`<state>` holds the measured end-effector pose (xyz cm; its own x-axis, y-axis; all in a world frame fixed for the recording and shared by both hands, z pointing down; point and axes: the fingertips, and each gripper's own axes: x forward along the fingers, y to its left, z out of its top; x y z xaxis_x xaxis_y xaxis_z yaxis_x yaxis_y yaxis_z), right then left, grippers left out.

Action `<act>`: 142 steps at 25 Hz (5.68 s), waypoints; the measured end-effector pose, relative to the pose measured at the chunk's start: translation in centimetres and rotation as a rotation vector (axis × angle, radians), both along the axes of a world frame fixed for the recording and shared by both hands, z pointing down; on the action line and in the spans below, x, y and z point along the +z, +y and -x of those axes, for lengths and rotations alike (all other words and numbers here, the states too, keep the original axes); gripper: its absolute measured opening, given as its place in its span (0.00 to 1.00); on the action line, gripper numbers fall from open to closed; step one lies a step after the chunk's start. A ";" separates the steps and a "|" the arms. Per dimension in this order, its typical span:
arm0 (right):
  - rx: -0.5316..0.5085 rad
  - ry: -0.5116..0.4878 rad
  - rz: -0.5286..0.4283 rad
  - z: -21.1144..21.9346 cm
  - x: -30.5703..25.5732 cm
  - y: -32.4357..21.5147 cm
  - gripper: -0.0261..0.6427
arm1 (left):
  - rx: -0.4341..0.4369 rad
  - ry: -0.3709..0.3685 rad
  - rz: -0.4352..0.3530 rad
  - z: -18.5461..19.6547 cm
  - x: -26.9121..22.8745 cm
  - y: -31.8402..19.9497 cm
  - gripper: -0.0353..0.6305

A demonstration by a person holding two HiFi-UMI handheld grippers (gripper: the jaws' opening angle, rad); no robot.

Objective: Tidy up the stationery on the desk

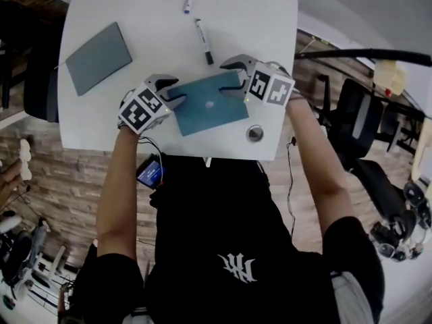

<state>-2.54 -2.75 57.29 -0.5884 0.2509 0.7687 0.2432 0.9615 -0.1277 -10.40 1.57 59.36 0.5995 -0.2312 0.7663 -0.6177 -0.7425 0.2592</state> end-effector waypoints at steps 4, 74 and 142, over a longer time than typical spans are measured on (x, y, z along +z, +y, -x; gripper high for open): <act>-0.028 0.036 0.013 -0.2 1.6 -0.3 0.41 | 0.007 -0.033 0.007 -0.2 0.5 0.0 0.32; 0.779 0.049 0.673 -8.1 4.3 1.7 0.15 | -0.487 0.172 0.409 0.5 1.0 7.7 0.24; 1.281 -0.127 0.728 -15.5 3.7 0.1 0.13 | -0.186 0.170 0.430 -9.4 1.4 -0.9 0.13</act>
<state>13.00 -2.60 60.96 -0.7534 -0.1803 0.6323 -0.6565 0.2600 -0.7081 -0.95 0.69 60.76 0.7027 -0.0308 0.7108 -0.6520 -0.4276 0.6261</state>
